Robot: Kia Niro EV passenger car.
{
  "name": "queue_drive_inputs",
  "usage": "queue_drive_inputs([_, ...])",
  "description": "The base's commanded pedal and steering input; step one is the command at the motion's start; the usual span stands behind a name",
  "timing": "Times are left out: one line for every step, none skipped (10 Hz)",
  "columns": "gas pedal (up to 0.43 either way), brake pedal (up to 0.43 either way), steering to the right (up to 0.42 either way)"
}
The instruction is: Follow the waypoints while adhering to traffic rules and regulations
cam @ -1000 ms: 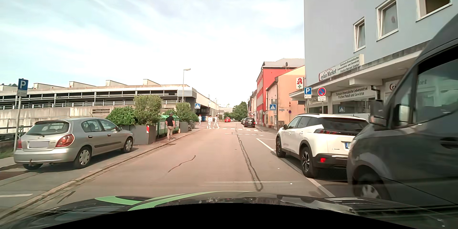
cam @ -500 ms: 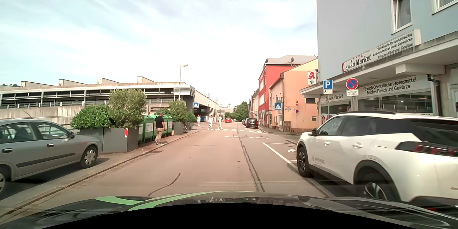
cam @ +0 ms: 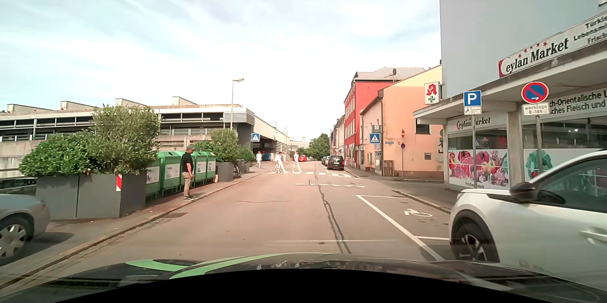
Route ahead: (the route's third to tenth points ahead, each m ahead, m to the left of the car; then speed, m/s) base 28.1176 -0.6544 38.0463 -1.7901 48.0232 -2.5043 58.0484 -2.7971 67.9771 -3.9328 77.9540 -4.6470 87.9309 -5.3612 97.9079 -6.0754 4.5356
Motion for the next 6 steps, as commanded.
queue_drive_inputs([0.0, 0.11, 0.005])
queue_drive_inputs([0.0, 0.11, 0.005])
queue_drive_inputs([0.0, 0.11, 0.005])
queue_drive_inputs([0.0, 0.11, 0.005])
queue_drive_inputs([0.0, 0.116, 0.004])
queue_drive_inputs([0.0, 0.116, 0.004])
